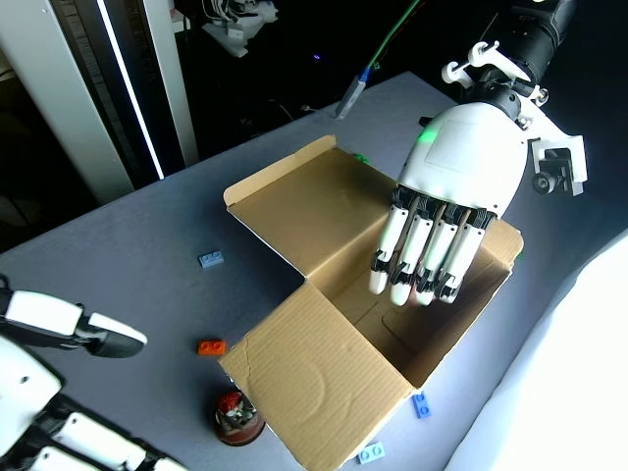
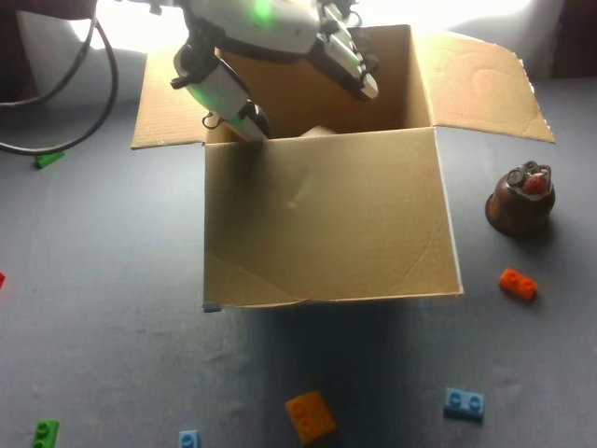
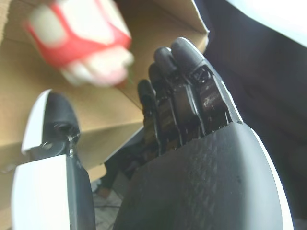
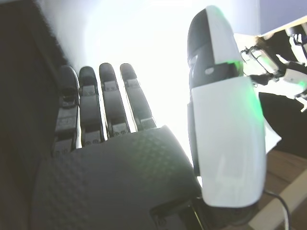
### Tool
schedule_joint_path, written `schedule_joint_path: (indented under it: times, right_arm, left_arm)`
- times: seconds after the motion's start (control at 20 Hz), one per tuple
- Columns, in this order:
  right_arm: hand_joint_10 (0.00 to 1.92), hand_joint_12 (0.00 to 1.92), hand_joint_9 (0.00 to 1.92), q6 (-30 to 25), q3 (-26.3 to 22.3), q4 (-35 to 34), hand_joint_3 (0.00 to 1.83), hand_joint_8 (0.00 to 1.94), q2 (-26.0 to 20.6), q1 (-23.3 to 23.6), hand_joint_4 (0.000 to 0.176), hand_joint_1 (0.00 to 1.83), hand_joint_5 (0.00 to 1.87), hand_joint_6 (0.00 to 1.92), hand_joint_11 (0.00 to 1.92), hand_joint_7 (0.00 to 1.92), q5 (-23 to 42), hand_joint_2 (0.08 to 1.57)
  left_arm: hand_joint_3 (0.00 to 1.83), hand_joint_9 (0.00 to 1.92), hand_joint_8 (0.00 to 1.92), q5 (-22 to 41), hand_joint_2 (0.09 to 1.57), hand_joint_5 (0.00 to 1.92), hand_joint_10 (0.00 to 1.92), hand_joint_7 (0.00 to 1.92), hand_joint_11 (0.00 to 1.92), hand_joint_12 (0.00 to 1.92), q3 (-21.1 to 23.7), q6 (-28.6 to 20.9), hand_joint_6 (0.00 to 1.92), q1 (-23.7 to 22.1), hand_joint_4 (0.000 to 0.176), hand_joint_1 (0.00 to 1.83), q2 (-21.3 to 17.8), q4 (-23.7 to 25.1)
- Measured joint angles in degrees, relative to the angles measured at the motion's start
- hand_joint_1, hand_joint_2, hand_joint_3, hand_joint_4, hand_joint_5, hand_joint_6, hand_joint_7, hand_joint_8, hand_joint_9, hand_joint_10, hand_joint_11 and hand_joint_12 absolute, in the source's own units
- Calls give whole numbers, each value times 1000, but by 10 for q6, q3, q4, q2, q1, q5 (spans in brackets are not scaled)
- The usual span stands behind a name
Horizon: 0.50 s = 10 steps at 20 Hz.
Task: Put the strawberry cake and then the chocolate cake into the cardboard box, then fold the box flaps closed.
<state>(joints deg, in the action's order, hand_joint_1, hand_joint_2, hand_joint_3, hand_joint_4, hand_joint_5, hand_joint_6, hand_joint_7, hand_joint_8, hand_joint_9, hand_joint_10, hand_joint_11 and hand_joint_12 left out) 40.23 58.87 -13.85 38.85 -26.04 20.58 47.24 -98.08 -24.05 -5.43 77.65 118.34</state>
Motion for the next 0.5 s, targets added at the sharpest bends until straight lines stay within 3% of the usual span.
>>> schedule_joint_path:
  times: [0.1,0.15,0.2,0.3,0.35,0.5]
  right_arm:
    - [7,625,170,-34,20,4,0,7,11,-7,0,624,153,8,0,156,1,1044]
    - [3,623,163,-95,41,40,0,4,21,-14,0,623,135,1,0,152,2,1048]
    - [5,662,166,-121,55,67,0,3,29,-14,0,628,141,4,0,152,0,1045]
    - [11,745,181,-125,68,85,0,4,47,-15,0,632,140,2,0,163,-2,1038]
    - [12,734,186,-126,80,91,0,6,63,-15,0,635,138,5,0,166,-5,1044]
    - [12,773,185,-127,115,93,1,6,97,-15,0,592,166,15,0,175,-17,1046]
  left_arm:
    - [0,376,0,-7,854,227,1,277,1,1142,-8,2,0,-5,74,431,1,6]
    - [1,392,5,-3,860,230,7,286,16,1153,-14,3,2,-10,77,419,0,6]
    - [12,401,10,-2,884,240,10,301,2,1152,-17,6,6,-17,75,439,0,7]
    - [14,443,6,5,970,271,11,357,12,1137,-27,10,5,-29,67,418,0,6]
    - [16,502,4,14,1084,303,13,412,80,1085,-37,14,4,-38,54,322,2,6]
    - [32,502,5,23,1154,318,8,427,70,1059,-61,16,6,-55,50,171,2,9]
